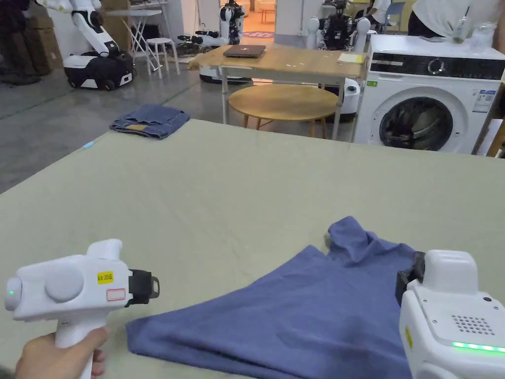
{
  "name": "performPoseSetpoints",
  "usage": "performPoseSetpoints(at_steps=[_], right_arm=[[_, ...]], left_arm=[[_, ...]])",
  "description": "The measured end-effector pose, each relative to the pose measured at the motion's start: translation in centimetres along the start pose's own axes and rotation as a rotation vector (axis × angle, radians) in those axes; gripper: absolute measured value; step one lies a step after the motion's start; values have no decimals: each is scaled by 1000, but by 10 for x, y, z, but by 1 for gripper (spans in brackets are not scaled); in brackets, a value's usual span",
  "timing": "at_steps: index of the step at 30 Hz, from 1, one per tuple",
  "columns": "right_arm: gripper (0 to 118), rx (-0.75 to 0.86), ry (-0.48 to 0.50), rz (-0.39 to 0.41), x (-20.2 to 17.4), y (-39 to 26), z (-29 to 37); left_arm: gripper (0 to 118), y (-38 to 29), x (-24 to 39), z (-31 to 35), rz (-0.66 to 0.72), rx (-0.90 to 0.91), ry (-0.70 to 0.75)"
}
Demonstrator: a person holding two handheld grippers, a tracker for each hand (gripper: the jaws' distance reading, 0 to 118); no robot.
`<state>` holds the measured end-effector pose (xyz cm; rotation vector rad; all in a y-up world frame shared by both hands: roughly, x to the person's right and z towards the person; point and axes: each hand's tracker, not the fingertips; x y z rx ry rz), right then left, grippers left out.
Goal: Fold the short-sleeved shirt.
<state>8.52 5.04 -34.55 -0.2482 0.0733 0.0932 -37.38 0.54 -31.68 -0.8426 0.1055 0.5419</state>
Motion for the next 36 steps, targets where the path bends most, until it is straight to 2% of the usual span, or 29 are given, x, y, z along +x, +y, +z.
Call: performPoseSetpoints(at_steps=[2, 5, 10, 13, 16, 17, 19, 20, 21, 22, 24, 28, 32, 33, 34, 35, 36], right_arm=[[0, -14, 13, -18, -4, -1, -2], [0, -27, 32, -28, -4, -2, -11], [0, -25, 43, -17, -5, -2, -18], [0, -30, 48, -21, -2, -4, -21], [0, -39, 41, -21, 0, -9, -24], [0, -51, 40, -25, 1, -11, -26], [0, -72, 46, -38, 5, -15, -30], [0, -83, 46, -39, 6, -17, -32], [0, -90, 44, -42, 8, -19, -34], [0, -101, 39, -49, 11, -20, -35], [0, -111, 45, -74, 19, -21, -38], [0, -167, 43, -69, 46, -14, -66], [1, -285, 135, -90, 85, 4, -128], [8, -311, 167, -85, 94, 7, -148], [20, -340, 164, -72, 101, 11, -167], [48, -375, 139, -31, 105, 13, -189], [64, -427, 148, -1, 113, 13, -217]], left_arm=[[37, -2, -19, -15, 109, -51, 3], [49, -7, -22, -28, 19, -107, 179], [52, -11, -31, -56, 90, -170, 287], [52, -13, -21, -62, 59, -169, 304], [47, -21, -6, -66, -71, -164, 389], [41, -24, -1, -69, -105, -161, 404], [23, -26, 6, -69, -150, -166, 396], [4, -25, 7, -69, -141, -172, 375], [0, -24, 8, -68, -140, -176, 350], [0, -21, 5, -70, -140, -178, 295], [0, -25, 5, -68, -147, -168, 308], [0, -28, 2, -52, -126, -111, 253], [0, -32, 7, -45, -144, -98, 244], [0, -32, 8, -45, -146, -105, 235], [0, -32, 9, -45, -138, -98, 214], [0, -32, 10, -45, -126, -90, 212], [0, -32, 10, -46, -123, -93, 212]])
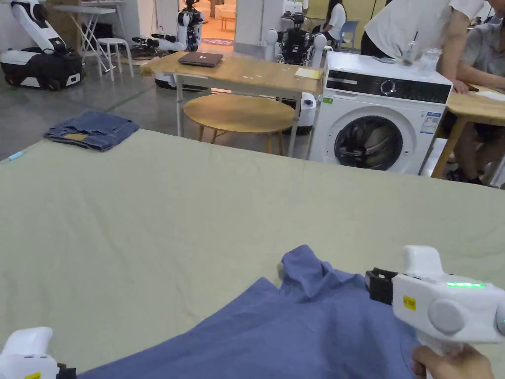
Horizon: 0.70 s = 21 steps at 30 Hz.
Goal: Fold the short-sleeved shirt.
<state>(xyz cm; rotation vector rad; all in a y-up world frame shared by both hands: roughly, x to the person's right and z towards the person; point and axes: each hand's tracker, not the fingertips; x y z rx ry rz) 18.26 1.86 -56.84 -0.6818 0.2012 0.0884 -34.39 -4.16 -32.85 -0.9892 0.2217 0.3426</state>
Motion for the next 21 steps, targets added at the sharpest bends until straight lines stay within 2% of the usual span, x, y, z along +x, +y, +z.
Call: performPoseSetpoints(at_steps=[3, 6, 11, 13, 15, 17, 19, 20, 21], right_arm=[[68, -76, 20, 45, 22, 21, -49], [68, -194, 36, 110, 19, 34, -81], [68, -334, 102, 150, 15, 34, -129], [68, -394, 137, 226, 7, 28, -146], [68, -406, 97, 310, -4, 20, -157], [64, -356, 102, 271, -11, 22, -145], [63, -373, 104, 196, -10, 24, -146], [53, -366, 130, 186, -8, 25, -142], [34, -350, 168, 173, -7, 26, -139]], left_arm=[[0, -1, 4, 1, 15, -3, 3], [0, -1, 7, 2, 12, -4, 19], [0, -1, -8, 3, 71, 2, 3], [0, -4, -9, 5, 65, 13, 27], [0, -3, -14, 3, 81, 6, 17], [0, -5, -15, 4, 95, 13, 10], [0, -5, -11, 5, 87, 15, 18], [0, -6, -9, 6, 81, 17, 17], [0, -6, -8, 6, 74, 15, 14]])
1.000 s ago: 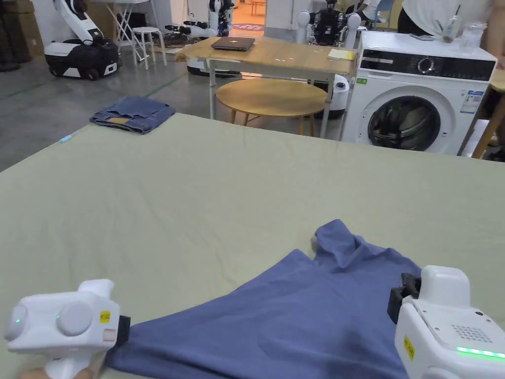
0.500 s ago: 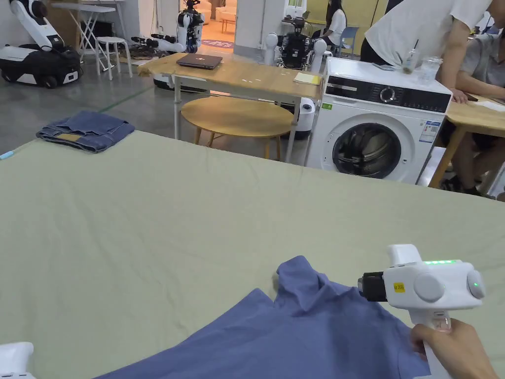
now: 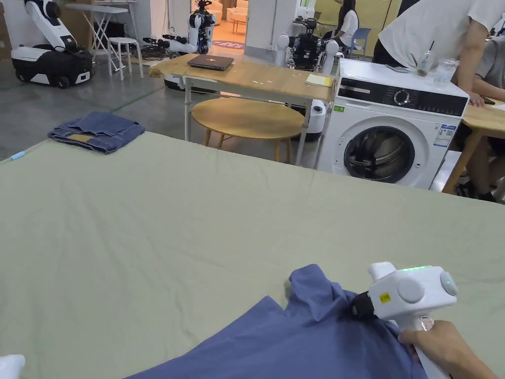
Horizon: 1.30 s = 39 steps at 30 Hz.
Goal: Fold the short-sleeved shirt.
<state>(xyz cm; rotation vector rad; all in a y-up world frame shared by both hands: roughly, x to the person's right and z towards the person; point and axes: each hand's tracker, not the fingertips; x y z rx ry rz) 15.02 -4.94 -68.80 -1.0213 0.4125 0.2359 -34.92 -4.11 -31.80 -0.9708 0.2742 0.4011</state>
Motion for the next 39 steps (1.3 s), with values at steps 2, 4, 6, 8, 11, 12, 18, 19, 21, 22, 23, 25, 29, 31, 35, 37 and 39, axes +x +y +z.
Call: performPoseSetpoints(at_steps=[2, 4, 6, 8, 11, 12, 18, 19, 21, 22, 23, 25, 29, 31, 35, 37, 39], right_arm=[[2, 2, -24, -15, -6, 0, 5], [2, 25, -32, 1, -18, -5, 21], [2, 91, -74, -3, -23, -8, 39], [2, 151, -84, -29, -22, -11, 60], [2, 253, -115, -41, -23, -14, 100], [2, 294, -130, -47, -24, -15, 117], [2, 522, -214, -104, -28, -17, 223], [2, 555, -212, -120, -20, -16, 238], [2, 589, -256, -126, -13, -13, 270], [2, 614, -277, -129, -10, -11, 287], [2, 642, -290, -136, -4, -8, 300], [2, 692, -321, -155, 4, -3, 330], [2, 781, -368, -200, 23, 5, 380], [2, 790, -407, -205, 32, 13, 398], [2, 805, -442, -235, 48, 31, 429], [2, 828, -453, -258, 54, 38, 439], [2, 834, -478, -263, 58, 48, 447]], left_arm=[[0, 2, -2, -3, -5, 1, -4], [0, 1, -2, -1, -3, 8, -7], [0, 0, 3, 5, -8, 23, -11], [0, 0, 3, 12, -22, 32, -15], [0, 5, 5, 31, -23, 107, -50], [0, 9, 5, 39, -27, 127, -70], [0, 52, 25, 90, -77, 297, -129], [0, 62, 32, 102, -100, 332, -138], [0, 87, 49, 119, -154, 378, -129], [0, 102, 57, 129, -167, 408, -148], [0, 116, 65, 139, -176, 432, -160], [0, 146, 83, 156, -214, 509, -184], [0, 205, 119, 188, -244, 573, -197], [0, 233, 137, 201, -269, 597, -196], [0, 279, 168, 225, -299, 655, -208], [0, 296, 184, 231, -304, 670, -206], [0, 313, 198, 236, -336, 693, -198]])
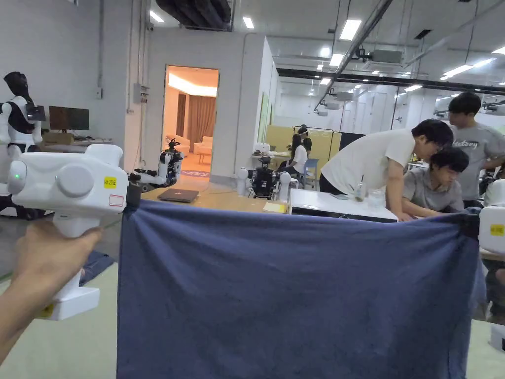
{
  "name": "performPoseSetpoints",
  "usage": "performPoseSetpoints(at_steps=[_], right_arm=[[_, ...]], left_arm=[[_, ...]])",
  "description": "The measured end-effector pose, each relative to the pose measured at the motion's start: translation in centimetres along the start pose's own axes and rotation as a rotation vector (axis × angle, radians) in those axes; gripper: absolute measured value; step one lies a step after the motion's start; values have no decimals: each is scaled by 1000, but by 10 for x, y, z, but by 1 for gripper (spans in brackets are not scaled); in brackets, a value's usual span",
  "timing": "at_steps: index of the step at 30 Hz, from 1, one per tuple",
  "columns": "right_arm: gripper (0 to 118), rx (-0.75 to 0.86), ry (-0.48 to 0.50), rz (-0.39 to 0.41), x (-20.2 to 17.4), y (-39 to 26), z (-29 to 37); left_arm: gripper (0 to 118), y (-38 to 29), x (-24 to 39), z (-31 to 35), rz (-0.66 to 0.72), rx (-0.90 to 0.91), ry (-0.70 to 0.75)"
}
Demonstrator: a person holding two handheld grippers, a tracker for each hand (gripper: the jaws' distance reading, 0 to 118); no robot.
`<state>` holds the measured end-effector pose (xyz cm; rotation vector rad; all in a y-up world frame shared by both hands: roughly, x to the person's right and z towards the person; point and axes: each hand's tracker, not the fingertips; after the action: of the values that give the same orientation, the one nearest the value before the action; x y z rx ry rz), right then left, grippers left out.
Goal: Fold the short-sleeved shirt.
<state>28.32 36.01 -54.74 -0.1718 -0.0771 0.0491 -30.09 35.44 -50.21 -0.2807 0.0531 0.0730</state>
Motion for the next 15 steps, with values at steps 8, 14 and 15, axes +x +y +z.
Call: performPoseSetpoints(at_steps=[8, 14, 15], right_arm=[[2, 99, -40, -9, -2, 46, -21], [2, 159, -70, 6, -8, 69, -29], [2, 160, -71, 12, -8, 70, -30]], left_arm=[[0, 61, 17, -48, -61, 31, 33], [0, 92, 20, -62, -77, 85, 47], [0, 93, 20, -64, -75, 86, 47]])
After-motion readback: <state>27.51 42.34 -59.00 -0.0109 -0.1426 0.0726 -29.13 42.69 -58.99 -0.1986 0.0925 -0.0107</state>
